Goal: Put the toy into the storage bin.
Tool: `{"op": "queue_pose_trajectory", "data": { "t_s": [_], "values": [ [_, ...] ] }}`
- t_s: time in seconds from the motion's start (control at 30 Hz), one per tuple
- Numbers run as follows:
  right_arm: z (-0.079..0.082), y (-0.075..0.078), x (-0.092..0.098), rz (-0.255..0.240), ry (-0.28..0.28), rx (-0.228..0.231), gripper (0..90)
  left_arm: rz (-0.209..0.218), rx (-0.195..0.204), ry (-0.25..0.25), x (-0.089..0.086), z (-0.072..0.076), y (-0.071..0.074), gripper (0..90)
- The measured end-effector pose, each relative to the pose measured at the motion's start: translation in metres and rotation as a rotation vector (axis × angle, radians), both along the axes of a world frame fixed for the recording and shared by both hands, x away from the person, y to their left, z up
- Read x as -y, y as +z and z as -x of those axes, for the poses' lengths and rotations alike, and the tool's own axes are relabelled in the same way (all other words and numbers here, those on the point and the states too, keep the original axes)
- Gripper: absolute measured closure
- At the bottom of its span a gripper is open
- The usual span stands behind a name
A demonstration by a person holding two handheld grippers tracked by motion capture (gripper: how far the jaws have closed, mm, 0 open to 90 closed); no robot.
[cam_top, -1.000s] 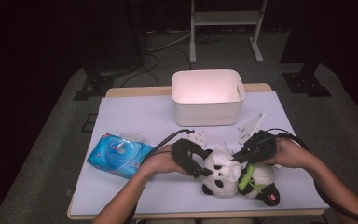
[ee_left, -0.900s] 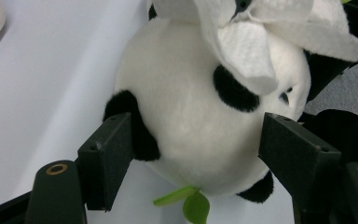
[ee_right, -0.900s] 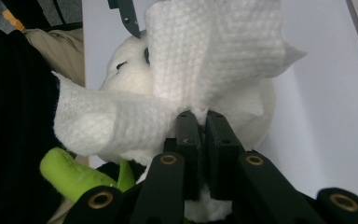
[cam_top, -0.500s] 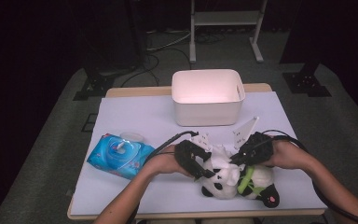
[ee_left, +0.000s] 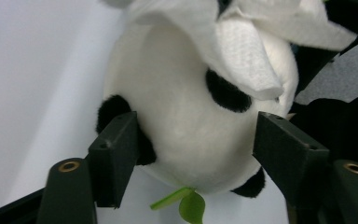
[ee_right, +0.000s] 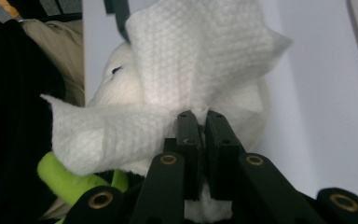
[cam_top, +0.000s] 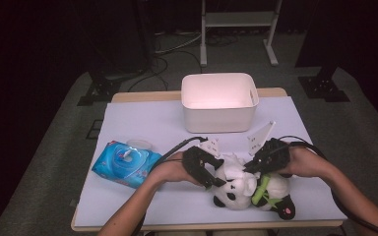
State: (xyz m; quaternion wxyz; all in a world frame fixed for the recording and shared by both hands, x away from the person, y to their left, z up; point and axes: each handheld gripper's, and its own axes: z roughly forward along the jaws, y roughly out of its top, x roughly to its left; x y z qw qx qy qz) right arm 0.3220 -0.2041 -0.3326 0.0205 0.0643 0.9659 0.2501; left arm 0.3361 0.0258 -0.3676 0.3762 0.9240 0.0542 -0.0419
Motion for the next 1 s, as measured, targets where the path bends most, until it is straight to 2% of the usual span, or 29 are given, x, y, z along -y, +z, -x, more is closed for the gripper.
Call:
{"op": "queue_pose_trajectory", "data": {
  "t_s": [0.13,0.23,0.3,0.37,0.43,0.57,0.67,0.77,0.9,1.0],
  "values": [
    [0.01,0.0,0.001,-0.006,0.019,0.001,84.3,0.019,0.005,-0.008,-0.002,0.001,0.005,27.2],
    [0.019,0.002,-0.001,0.007,0.038,-0.002,84.3,0.02,0.01,0.016,-0.001,0.0,0.005,20.2],
    [0.026,0.003,-0.003,0.019,0.05,0.008,84.2,0.025,-0.01,0.018,0.0,-0.001,0.003,19.3],
    [0.03,0.003,-0.004,0.025,0.062,0.01,84.2,0.008,-0.029,-0.004,0.003,-0.001,-0.003,19.7],
    [0.032,0.005,-0.005,0.029,0.069,0.012,84.2,0.017,-0.063,-0.034,0.005,0.0,-0.008,26.0],
    [0.031,0.008,-0.007,0.02,0.084,0.014,84.3,0.031,-0.062,-0.045,0.004,0.001,-0.009,30.3],
    [0.026,0.013,-0.009,-0.029,0.082,0.008,84.4,0.037,-0.054,-0.063,0.005,0.004,-0.008,31.4],
    [0.019,0.016,-0.015,-0.052,0.08,0.011,84.3,0.031,-0.041,-0.069,0.005,0.006,-0.007,31.6],
    [0.015,0.016,-0.017,-0.033,0.092,0.003,84.3,0.042,-0.047,-0.06,0.003,0.007,-0.008,31.7],
    [0.013,0.017,-0.008,-0.001,0.066,0.013,84.2,0.047,-0.046,-0.067,0.002,0.008,-0.008,31.6]
  ]
}}
